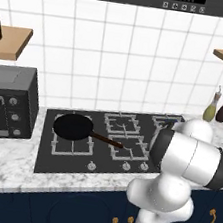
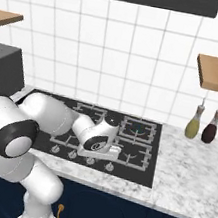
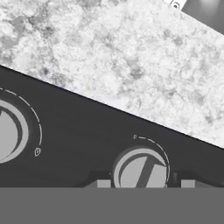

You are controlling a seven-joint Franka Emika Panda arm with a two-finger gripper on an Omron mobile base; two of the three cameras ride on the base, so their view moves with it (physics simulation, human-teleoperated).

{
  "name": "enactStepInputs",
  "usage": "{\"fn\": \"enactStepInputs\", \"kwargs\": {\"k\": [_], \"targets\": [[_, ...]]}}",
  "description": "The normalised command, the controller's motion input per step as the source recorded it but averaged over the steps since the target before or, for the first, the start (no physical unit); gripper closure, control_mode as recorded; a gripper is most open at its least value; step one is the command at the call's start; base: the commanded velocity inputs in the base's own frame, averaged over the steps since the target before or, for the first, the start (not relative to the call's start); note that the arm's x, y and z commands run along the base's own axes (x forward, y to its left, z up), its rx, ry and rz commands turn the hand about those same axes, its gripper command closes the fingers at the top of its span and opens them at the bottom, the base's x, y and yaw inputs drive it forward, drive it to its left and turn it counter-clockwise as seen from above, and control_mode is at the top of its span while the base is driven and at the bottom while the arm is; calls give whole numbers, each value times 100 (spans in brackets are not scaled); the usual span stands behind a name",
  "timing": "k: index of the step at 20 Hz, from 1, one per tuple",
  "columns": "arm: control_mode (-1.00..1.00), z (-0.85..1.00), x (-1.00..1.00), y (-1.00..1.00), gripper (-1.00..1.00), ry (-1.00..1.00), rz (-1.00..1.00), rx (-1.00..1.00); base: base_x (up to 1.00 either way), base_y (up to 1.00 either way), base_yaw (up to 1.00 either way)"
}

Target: Turn off the rear right burner of the stove.

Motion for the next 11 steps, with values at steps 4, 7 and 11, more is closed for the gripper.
{"fn": "enactStepInputs", "kwargs": {"k": [4, 7, 11], "targets": [[-100, -13, 1, 3, 100, 0, -53, -6, 0, 0, 0], [-100, 0, 0, -2, 100, 0, 0, 3, 0, 0, 0], [-100, 0, 0, -4, 100, 0, -1, 0, 0, 0, 0]]}}
